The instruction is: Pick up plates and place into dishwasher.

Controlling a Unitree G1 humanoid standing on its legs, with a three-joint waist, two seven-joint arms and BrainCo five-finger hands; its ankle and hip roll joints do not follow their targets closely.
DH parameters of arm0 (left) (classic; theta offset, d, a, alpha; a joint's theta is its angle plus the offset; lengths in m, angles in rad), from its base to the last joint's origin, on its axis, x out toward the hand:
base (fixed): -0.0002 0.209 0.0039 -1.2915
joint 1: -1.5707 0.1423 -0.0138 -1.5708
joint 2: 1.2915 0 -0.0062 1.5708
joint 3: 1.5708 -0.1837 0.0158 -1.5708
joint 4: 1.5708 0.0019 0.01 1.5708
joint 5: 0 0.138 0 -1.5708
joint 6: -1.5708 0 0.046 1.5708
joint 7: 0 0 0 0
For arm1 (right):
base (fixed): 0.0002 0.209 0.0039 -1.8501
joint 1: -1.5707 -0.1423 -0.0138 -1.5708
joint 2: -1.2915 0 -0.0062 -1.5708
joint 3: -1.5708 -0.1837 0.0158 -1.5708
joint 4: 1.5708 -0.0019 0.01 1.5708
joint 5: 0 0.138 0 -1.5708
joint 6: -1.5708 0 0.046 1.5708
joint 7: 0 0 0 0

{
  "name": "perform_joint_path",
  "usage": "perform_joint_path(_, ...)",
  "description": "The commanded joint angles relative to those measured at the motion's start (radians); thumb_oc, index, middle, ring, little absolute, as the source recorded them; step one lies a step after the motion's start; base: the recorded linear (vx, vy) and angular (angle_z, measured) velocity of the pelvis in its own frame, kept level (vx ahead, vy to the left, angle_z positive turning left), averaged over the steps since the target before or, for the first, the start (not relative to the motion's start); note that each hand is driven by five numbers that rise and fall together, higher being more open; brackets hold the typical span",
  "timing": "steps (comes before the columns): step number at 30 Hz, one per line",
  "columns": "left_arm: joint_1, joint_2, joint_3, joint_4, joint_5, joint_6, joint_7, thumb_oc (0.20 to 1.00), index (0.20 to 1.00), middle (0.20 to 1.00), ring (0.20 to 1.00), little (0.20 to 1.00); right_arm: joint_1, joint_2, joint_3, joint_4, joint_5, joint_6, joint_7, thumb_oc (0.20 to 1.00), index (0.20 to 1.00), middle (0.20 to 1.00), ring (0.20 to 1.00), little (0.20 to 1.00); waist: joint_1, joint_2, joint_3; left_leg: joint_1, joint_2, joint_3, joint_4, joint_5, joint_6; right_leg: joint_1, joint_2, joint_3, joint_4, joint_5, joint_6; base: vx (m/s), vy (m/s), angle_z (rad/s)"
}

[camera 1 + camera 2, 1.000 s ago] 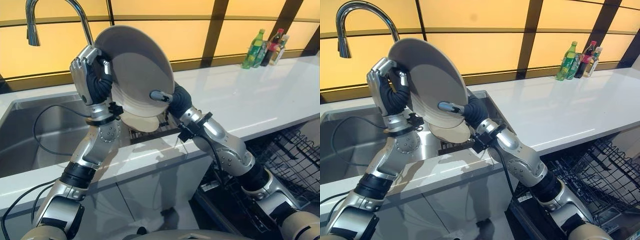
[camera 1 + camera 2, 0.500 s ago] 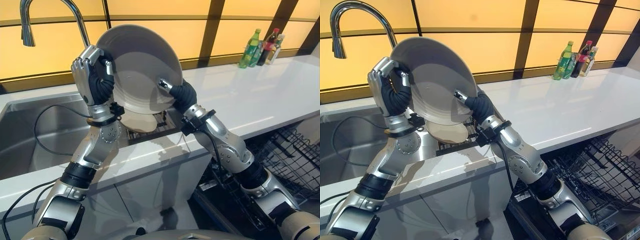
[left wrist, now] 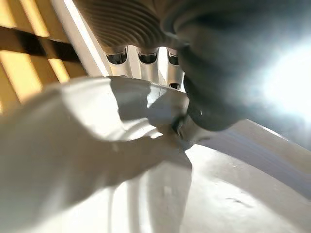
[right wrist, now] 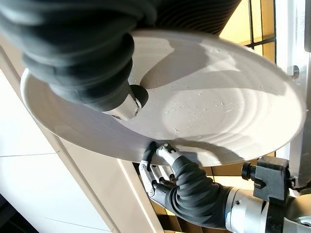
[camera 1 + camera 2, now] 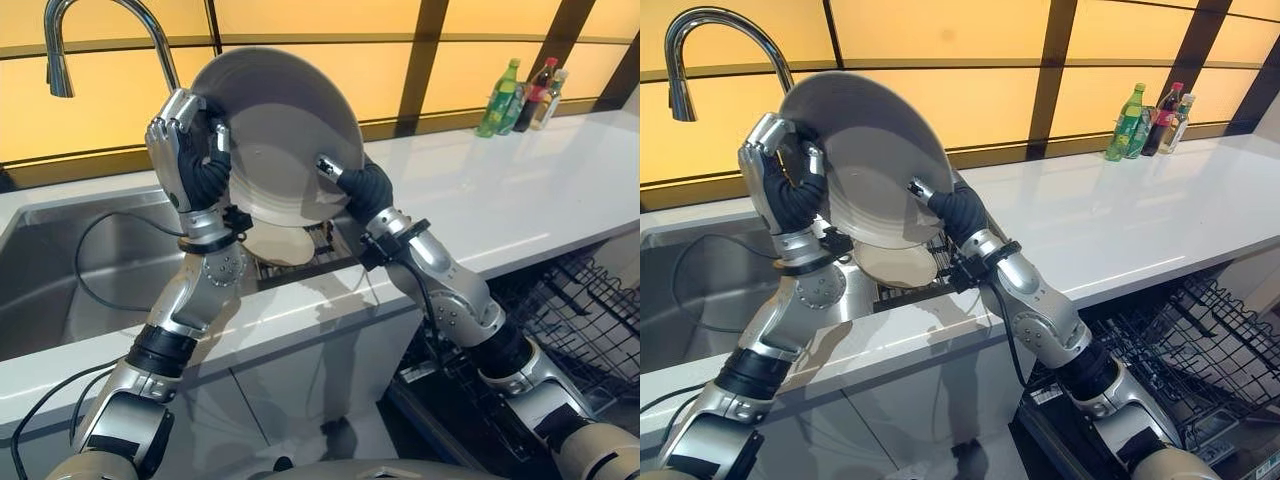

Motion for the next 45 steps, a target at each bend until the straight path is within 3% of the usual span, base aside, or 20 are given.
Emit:
perform_joint_path(1,-0.035,-0.003,0.049,0.018,-0.077,-0.023,0.013,1.000,1.000,1.000,1.000,1.000,-0.083,0.058,-0.033,-0.097,-0.036,-0.055,0.014,0.200,0.200,0.200,0.200,0.200,0.013,0.015,-0.018,0.101,0.076,0.017,0.029,-0.166,-0.048,-0.147,-0.025,-0.009,-0.004,0.146,0.042,0.00,0.000,0.00)
perform_joint_path(14,0.004,0.045,0.254,-0.065,-0.160,-0.010,0.081,1.000,1.000,1.000,1.000,1.000,-0.026,-0.022,-0.170,-0.106,-0.087,-0.064,-0.023,0.200,0.200,0.200,0.200,0.200,0.009,0.015,-0.023,0.086,0.085,0.015,0.021,-0.151,-0.058,-0.148,-0.031,-0.039,-0.009,0.150,0.038,0.00,-0.001,0.00)
perform_joint_path(19,0.023,0.051,0.281,-0.069,-0.167,-0.013,0.068,1.000,1.000,1.000,1.000,1.000,-0.009,-0.054,-0.210,-0.098,-0.190,-0.079,-0.060,0.200,0.200,0.200,0.200,0.200,0.003,0.016,-0.024,0.088,0.088,0.021,0.020,-0.152,-0.060,-0.146,-0.031,-0.037,-0.011,0.148,0.037,0.00,0.000,0.00)
perform_joint_path(23,0.054,0.070,0.307,-0.069,-0.188,-0.033,0.052,1.000,1.000,1.000,1.000,1.000,0.030,-0.132,-0.292,-0.090,-0.302,-0.108,-0.094,0.200,0.200,0.200,0.200,0.200,-0.012,0.014,-0.025,0.090,0.091,0.030,0.019,-0.155,-0.060,-0.150,-0.032,-0.029,-0.012,0.151,0.040,0.00,0.000,0.00)
perform_joint_path(28,0.094,0.086,0.338,-0.067,-0.206,-0.051,0.032,1.000,1.000,1.000,1.000,1.000,0.103,-0.195,-0.396,-0.082,-0.342,-0.149,-0.118,0.200,0.200,0.200,0.200,0.200,-0.039,0.011,-0.026,0.095,0.091,0.044,0.017,-0.163,-0.057,-0.160,-0.031,-0.004,-0.011,0.155,0.045,0.01,-0.005,-0.03)
perform_joint_path(34,0.129,0.103,0.365,-0.051,-0.232,-0.068,0.023,1.000,1.000,1.000,1.000,1.000,0.223,-0.234,-0.512,-0.087,-0.284,-0.206,-0.108,0.200,0.200,0.200,0.200,0.200,-0.080,0.015,-0.024,0.102,0.082,0.055,0.016,-0.170,-0.047,-0.172,-0.029,0.047,-0.012,0.165,0.051,0.02,-0.005,-0.18)
perform_joint_path(45,0.100,0.095,0.335,-0.022,-0.206,-0.061,-0.001,1.000,1.000,1.000,1.000,1.000,0.276,-0.233,-0.547,-0.072,-0.303,-0.232,-0.127,0.200,0.200,0.200,0.200,0.200,-0.111,0.017,-0.015,0.107,0.080,0.073,0.017,-0.172,-0.042,-0.184,-0.026,0.087,-0.009,0.175,0.054,0.00,-0.011,-0.13)
